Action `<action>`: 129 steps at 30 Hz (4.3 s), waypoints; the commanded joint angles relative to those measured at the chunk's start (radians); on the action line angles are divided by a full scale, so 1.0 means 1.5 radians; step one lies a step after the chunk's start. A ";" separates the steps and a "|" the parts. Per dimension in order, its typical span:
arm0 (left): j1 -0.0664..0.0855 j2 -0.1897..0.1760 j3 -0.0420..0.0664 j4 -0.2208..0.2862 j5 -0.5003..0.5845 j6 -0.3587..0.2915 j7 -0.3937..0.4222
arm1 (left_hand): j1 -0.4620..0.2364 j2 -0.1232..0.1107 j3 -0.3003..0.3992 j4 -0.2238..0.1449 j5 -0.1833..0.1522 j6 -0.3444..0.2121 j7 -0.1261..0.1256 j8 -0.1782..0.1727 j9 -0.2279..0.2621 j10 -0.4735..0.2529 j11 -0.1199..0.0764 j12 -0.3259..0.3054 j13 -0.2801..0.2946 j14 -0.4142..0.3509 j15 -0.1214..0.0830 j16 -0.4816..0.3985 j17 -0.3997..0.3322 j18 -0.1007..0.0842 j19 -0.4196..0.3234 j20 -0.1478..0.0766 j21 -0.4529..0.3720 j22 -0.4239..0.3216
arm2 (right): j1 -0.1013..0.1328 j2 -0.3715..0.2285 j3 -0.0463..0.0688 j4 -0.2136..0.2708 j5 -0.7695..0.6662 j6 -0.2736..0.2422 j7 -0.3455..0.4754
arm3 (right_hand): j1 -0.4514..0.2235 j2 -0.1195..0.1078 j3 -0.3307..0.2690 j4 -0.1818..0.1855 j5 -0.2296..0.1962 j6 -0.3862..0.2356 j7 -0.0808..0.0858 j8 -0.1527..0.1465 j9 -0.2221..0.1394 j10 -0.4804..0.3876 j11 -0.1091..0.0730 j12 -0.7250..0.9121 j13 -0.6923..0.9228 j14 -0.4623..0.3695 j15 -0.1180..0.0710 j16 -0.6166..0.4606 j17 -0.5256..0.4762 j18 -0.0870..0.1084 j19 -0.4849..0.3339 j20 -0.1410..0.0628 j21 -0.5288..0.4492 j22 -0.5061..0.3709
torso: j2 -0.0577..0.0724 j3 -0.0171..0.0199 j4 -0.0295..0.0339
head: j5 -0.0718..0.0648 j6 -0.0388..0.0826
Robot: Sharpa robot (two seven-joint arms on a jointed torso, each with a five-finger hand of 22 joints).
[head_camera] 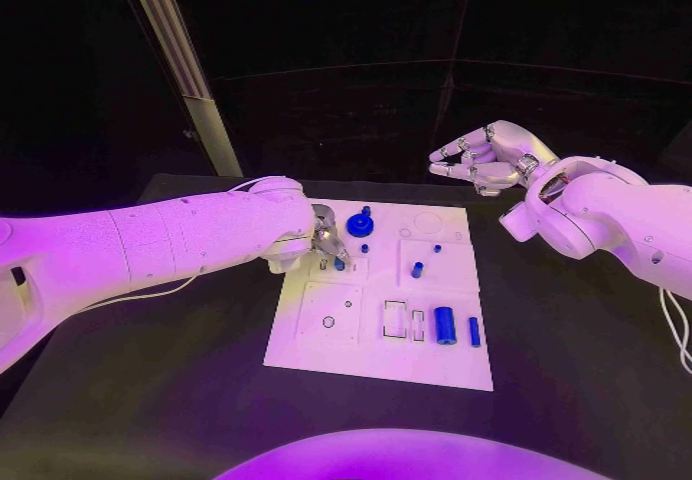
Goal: Assemble the parts on the task board
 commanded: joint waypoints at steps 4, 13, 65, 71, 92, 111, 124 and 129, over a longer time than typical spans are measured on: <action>-0.001 0.004 -0.001 -0.006 -0.003 0.018 -0.003 | -0.020 -0.001 -0.026 0.012 0.000 0.011 -0.001 0.000 -0.001 0.004 -0.001 0.003 0.001 0.069 -0.007 0.002 0.176 -0.013 0.018 -0.004 0.004 0.042 | 0.001 0.001 0.000 0.000 -0.001 0.003 0.007 | -0.002 0.003 -0.007 0.001 0.002 -0.003 -0.003 0.002 0.001 -0.006 0.000 -0.005 -0.001 0.038 0.001 -0.002 0.042 0.008 -0.001 -0.003 -0.003 -0.001 | 0.000 -0.0001 0.0007 | -0.001 -0.001; -0.001 0.003 -0.002 -0.010 -0.003 0.015 -0.006 | -0.053 -0.004 -0.100 0.049 -0.001 0.019 -0.001 0.001 0.001 0.004 -0.001 0.003 0.000 0.069 -0.007 0.002 0.176 -0.013 0.019 -0.004 0.004 0.045 | 0.001 0.002 0.000 0.000 -0.001 0.001 0.008 | -0.007 0.003 -0.014 0.006 -0.005 -0.004 -0.003 0.002 0.000 -0.007 0.001 -0.007 -0.004 0.038 0.001 -0.004 0.040 0.009 -0.002 -0.003 -0.005 -0.005 | 0.000 -0.0003 0.0009 | -0.001 -0.001; 0.041 0.062 0.058 -0.222 -0.033 0.149 0.040 | 0.033 0.055 -0.389 0.155 -0.068 -0.035 0.033 -0.060 -0.043 -0.054 0.029 -0.047 -0.080 0.069 0.019 0.002 0.176 -0.005 0.003 0.020 -0.026 0.012 | 0.001 0.013 0.000 -0.017 0.000 0.007 0.009 | -0.011 0.012 -0.030 0.017 -0.016 -0.005 -0.002 0.002 0.001 -0.010 0.001 -0.011 -0.008 0.038 0.002 -0.006 0.039 0.010 -0.003 -0.002 -0.008 -0.009 | 0.002 -0.0009 -0.0021 | 0.007 0.013; 0.035 0.078 0.057 -0.247 -0.055 0.155 0.045 | 0.032 0.056 -0.392 0.155 -0.068 -0.031 0.032 -0.059 -0.043 -0.052 0.029 -0.045 -0.078 0.069 0.018 0.002 0.176 -0.005 0.004 0.019 -0.025 0.015 | 0.001 0.016 0.000 -0.018 0.000 0.008 0.009 | -0.011 0.012 -0.030 0.017 -0.016 -0.005 -0.002 0.002 0.001 -0.010 0.001 -0.011 -0.008 0.038 0.002 -0.006 0.039 0.010 -0.003 -0.002 -0.008 -0.009 | 0.002 -0.0011 -0.0017 | 0.007 0.010; 0.018 0.095 0.057 -0.280 -0.064 0.168 0.050 | 0.039 0.068 -0.396 0.153 -0.067 -0.026 0.030 -0.058 -0.046 -0.050 0.027 -0.041 -0.076 0.069 0.017 0.002 0.176 -0.005 0.004 0.018 -0.024 0.017 | 0.001 0.021 0.000 -0.022 0.000 0.009 0.008 | -0.009 0.013 -0.031 0.017 -0.013 -0.005 -0.003 0.002 0.001 -0.010 0.001 -0.010 -0.007 0.038 0.002 -0.006 0.040 0.010 -0.002 -0.002 -0.008 -0.008 | 0.001 -0.0004 -0.0011 | 0.006 0.004; 0.012 0.102 0.056 -0.278 -0.050 0.191 0.048 | 0.056 0.083 -0.397 0.148 -0.067 -0.022 0.029 -0.059 -0.049 -0.048 0.026 -0.036 -0.073 0.069 0.016 0.002 0.176 -0.006 0.005 0.017 -0.023 0.019 | 0.001 0.024 0.000 -0.024 0.000 0.011 0.009 | -0.007 0.015 -0.031 0.016 -0.010 -0.005 -0.003 0.003 0.001 -0.010 0.001 -0.010 -0.007 0.038 0.002 -0.006 0.040 0.010 -0.002 -0.002 -0.008 -0.008 | 0.001 0.0001 -0.0019 | 0.003 0.001; 0.011 0.104 0.056 -0.280 -0.047 0.199 0.049 | 0.091 0.105 -0.381 0.132 -0.065 -0.020 0.028 -0.062 -0.055 -0.049 0.025 -0.037 -0.077 0.069 0.015 0.002 0.176 -0.006 0.005 0.016 -0.024 0.019 | 0.001 0.025 0.000 -0.025 0.000 0.013 0.007 | -0.007 0.015 -0.031 0.016 -0.010 -0.005 -0.003 0.003 0.001 -0.010 0.001 -0.010 -0.007 0.038 0.002 -0.006 0.040 0.010 -0.002 -0.002 -0.008 -0.008 | 0.002 0.0001 -0.0002 | 0.002 0.002; 0.011 0.104 0.056 -0.281 -0.045 0.200 0.050 | 0.102 0.109 -0.373 0.125 -0.064 -0.019 0.027 -0.063 -0.057 -0.050 0.024 -0.038 -0.078 0.069 0.014 0.002 0.176 -0.005 0.004 0.016 -0.024 0.018 | 0.001 0.025 0.000 -0.025 0.000 0.013 0.007 | -0.006 0.015 -0.031 0.016 -0.010 -0.005 -0.003 0.003 0.001 -0.009 0.001 -0.009 -0.007 0.038 0.002 -0.006 0.040 0.010 -0.002 -0.002 -0.008 -0.009 | 0.002 0.0003 -0.0009 | 0.002 0.001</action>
